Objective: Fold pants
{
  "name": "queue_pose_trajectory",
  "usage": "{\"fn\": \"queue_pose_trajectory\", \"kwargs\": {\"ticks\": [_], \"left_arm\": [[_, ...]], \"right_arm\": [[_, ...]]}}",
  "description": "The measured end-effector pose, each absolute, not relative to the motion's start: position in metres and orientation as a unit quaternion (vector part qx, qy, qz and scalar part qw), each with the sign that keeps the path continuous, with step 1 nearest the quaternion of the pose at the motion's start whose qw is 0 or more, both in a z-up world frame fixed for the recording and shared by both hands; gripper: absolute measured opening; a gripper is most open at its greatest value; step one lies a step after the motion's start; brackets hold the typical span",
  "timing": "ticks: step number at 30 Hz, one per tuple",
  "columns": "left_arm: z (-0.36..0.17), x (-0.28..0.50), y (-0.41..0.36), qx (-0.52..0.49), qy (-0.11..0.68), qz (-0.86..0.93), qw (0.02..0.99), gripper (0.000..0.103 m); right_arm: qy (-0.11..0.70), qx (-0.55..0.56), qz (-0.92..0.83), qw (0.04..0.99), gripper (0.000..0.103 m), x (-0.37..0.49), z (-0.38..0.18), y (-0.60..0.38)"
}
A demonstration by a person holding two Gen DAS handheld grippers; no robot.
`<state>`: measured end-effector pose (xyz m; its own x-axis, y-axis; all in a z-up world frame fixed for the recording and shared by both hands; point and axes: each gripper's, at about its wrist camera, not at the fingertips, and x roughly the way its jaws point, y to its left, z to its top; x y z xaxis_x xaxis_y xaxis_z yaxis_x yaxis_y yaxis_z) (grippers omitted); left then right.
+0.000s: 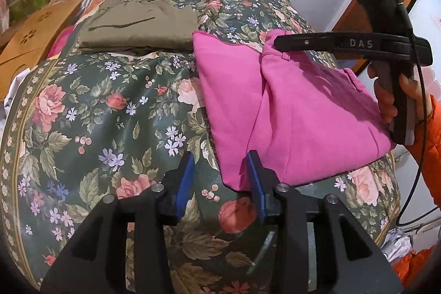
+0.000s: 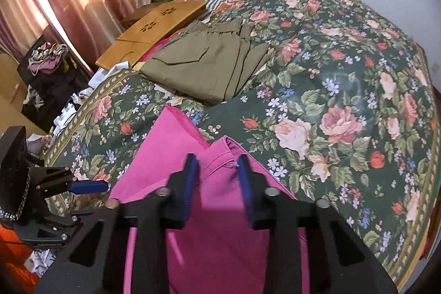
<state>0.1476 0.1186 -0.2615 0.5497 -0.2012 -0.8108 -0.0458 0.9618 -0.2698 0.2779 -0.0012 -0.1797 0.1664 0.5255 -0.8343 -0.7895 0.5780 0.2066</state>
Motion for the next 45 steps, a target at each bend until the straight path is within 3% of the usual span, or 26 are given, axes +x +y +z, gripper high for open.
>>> {"fn": "queue_pose_trajectory", "kwargs": {"ticks": [6, 15, 21, 25, 27, 29, 30, 32, 37, 40, 45], "left_arm": [[-0.267, 0.148, 0.121, -0.126, 0.478, -0.031, 0.869, 0.043], [-0.275, 0.145, 0.129, -0.149, 0.482, -0.019, 0.863, 0.043], [-0.260, 0.142, 0.132, -0.140, 0.479, -0.002, 0.867, 0.043], [-0.234, 0.140, 0.129, -0.120, 0.457, -0.001, 0.881, 0.044], [-0.222, 0.143, 0.126, -0.117, 0.447, -0.008, 0.887, 0.050], [-0.213, 0.146, 0.122, -0.112, 0.440, -0.013, 0.891, 0.065], [-0.207, 0.148, 0.118, -0.105, 0.434, -0.014, 0.895, 0.068], [-0.200, 0.154, 0.109, -0.088, 0.427, -0.017, 0.900, 0.074], [-0.201, 0.170, 0.093, -0.074, 0.435, -0.034, 0.897, 0.076], [-0.209, 0.180, 0.087, -0.073, 0.447, -0.041, 0.891, 0.077], [-0.227, 0.193, 0.085, -0.095, 0.471, -0.045, 0.876, 0.077]], "right_arm": [[0.427, -0.222, 0.434, 0.761, 0.014, 0.262, -0.182, 0.013], [0.440, -0.224, 0.409, 0.768, 0.012, 0.279, -0.186, 0.007], [0.430, -0.185, 0.405, 0.785, 0.028, 0.272, -0.158, -0.011], [0.413, -0.151, 0.394, 0.807, 0.048, 0.264, -0.131, -0.041], [0.406, -0.132, 0.384, 0.819, 0.051, 0.258, -0.120, -0.061], [0.402, -0.123, 0.371, 0.828, 0.051, 0.254, -0.114, -0.076], [0.400, -0.118, 0.362, 0.834, 0.053, 0.250, -0.111, -0.086], [0.399, -0.109, 0.343, 0.843, 0.061, 0.245, -0.109, -0.103], [0.404, -0.101, 0.296, 0.860, 0.066, 0.227, -0.113, -0.141], [0.421, -0.077, 0.281, 0.859, 0.077, 0.218, -0.124, -0.160], [0.458, -0.033, 0.271, 0.846, 0.078, 0.211, -0.152, -0.177]]}}
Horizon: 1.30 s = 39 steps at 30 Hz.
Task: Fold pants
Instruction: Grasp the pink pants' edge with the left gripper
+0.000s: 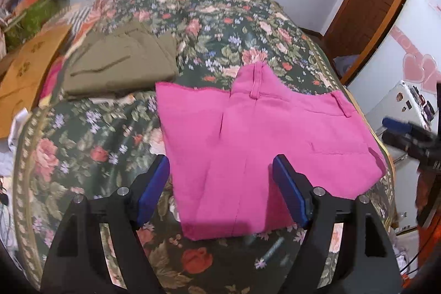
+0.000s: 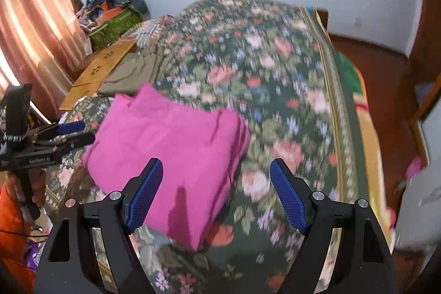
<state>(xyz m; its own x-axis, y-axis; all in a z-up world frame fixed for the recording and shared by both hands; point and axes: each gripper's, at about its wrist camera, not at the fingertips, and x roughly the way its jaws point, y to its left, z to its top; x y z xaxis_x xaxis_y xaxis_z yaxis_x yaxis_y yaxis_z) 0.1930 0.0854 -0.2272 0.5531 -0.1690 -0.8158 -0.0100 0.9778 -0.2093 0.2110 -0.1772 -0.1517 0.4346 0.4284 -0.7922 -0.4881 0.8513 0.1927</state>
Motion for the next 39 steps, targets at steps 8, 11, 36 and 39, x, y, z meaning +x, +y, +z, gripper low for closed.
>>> {"fn": "queue_pose_trajectory", "kwargs": {"ticks": [8, 11, 36, 39], "left_arm": [[-0.244, 0.207, 0.089, -0.116, 0.484, -0.047, 0.866, 0.087], [-0.254, 0.210, 0.094, -0.137, 0.491, -0.049, 0.859, 0.092], [-0.227, 0.220, 0.084, -0.115, 0.455, -0.083, 0.879, 0.022], [-0.214, 0.218, 0.085, -0.109, 0.441, -0.087, 0.886, 0.021]], "right_arm": [[0.498, 0.026, 0.263, 0.826, 0.077, 0.222, -0.187, -0.184], [0.503, 0.038, 0.272, 0.820, 0.077, 0.225, -0.194, -0.182], [0.479, 0.076, 0.331, 0.810, 0.019, 0.247, -0.195, -0.165], [0.466, 0.067, 0.338, 0.815, 0.016, 0.245, -0.184, -0.163]]}}
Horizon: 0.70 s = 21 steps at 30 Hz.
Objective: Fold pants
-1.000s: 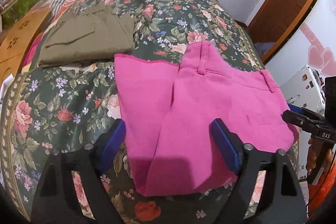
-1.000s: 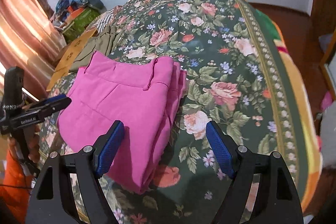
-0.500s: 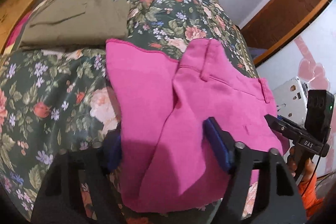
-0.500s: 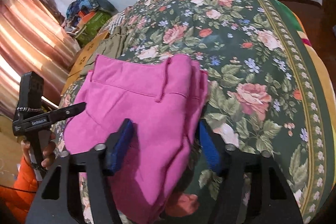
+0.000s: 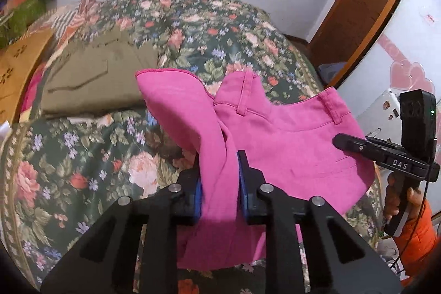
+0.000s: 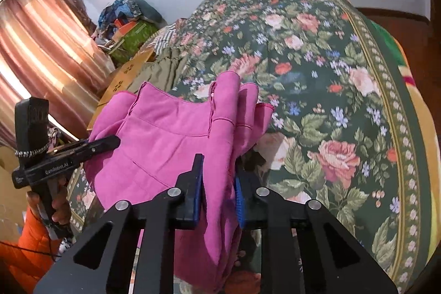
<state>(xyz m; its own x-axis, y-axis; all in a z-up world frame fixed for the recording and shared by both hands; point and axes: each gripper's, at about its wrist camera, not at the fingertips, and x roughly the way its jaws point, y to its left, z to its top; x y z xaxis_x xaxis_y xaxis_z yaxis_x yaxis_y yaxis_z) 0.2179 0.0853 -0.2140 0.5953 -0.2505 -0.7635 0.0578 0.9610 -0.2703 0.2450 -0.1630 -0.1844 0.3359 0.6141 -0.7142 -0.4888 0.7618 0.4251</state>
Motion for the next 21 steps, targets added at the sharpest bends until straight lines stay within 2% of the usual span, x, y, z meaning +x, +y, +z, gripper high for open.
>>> {"fn": "queue_pose_trajectory", "kwargs": {"ticks": [8, 21], "left_arm": [[-0.170, 0.216, 0.102, -0.096, 0.390, -0.076, 0.913, 0.021], [-0.132, 0.242, 0.168, -0.087, 0.342, -0.031, 0.935, 0.021]], "right_arm": [[0.430, 0.049, 0.358, 0.828, 0.016, 0.249, -0.152, -0.145], [0.353, 0.004, 0.404, 0.844, 0.016, 0.279, -0.095, -0.076]]}}
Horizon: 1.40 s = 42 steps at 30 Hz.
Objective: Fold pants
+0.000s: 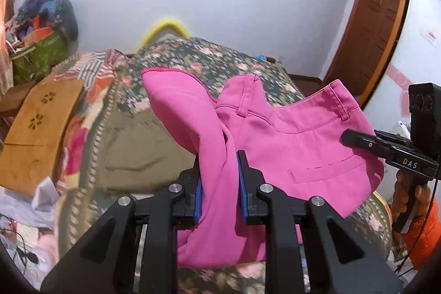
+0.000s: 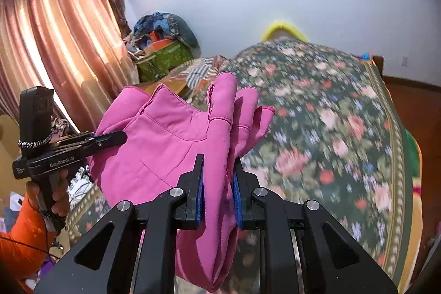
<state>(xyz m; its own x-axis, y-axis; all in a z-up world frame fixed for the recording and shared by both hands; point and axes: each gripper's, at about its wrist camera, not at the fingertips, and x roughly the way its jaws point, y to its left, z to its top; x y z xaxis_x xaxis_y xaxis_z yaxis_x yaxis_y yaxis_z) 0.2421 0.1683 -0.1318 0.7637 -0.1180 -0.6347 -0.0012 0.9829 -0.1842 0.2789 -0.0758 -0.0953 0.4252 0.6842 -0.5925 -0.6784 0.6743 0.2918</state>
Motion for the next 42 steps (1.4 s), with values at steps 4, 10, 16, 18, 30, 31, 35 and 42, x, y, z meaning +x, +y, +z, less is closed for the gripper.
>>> {"fn": "queue_pose_trajectory", "kwargs": {"ticks": [4, 10, 16, 18, 30, 31, 35, 42], "left_arm": [[-0.130, 0.253, 0.193, -0.086, 0.336, -0.015, 0.938, 0.021], [-0.138, 0.279, 0.242, -0.114, 0.330, -0.002, 0.937, 0.021], [-0.157, 0.306, 0.283, -0.124, 0.335, 0.007, 0.934, 0.021], [-0.168, 0.314, 0.296, -0.126, 0.339, 0.013, 0.932, 0.021], [-0.251, 0.358, 0.345, -0.154, 0.390, 0.030, 0.907, 0.021], [-0.257, 0.361, 0.346, -0.157, 0.395, 0.031, 0.905, 0.021], [-0.273, 0.363, 0.350, -0.161, 0.404, 0.029, 0.900, 0.025], [-0.269, 0.350, 0.356, -0.157, 0.410, 0.044, 0.897, 0.037]], "right_arm": [[0.346, -0.008, 0.413, 0.843, 0.016, 0.297, -0.091, -0.050], [0.343, -0.023, 0.425, 0.838, 0.015, 0.326, -0.094, -0.009], [0.348, -0.039, 0.430, 0.832, 0.015, 0.352, -0.107, 0.035], [0.353, -0.044, 0.432, 0.829, 0.015, 0.359, -0.115, 0.050], [0.403, -0.079, 0.431, 0.804, 0.015, 0.399, -0.181, 0.108], [0.408, -0.085, 0.430, 0.801, 0.016, 0.402, -0.188, 0.110], [0.439, -0.094, 0.426, 0.786, 0.018, 0.412, -0.210, 0.113], [0.452, -0.117, 0.423, 0.777, 0.031, 0.412, -0.220, 0.107]]}}
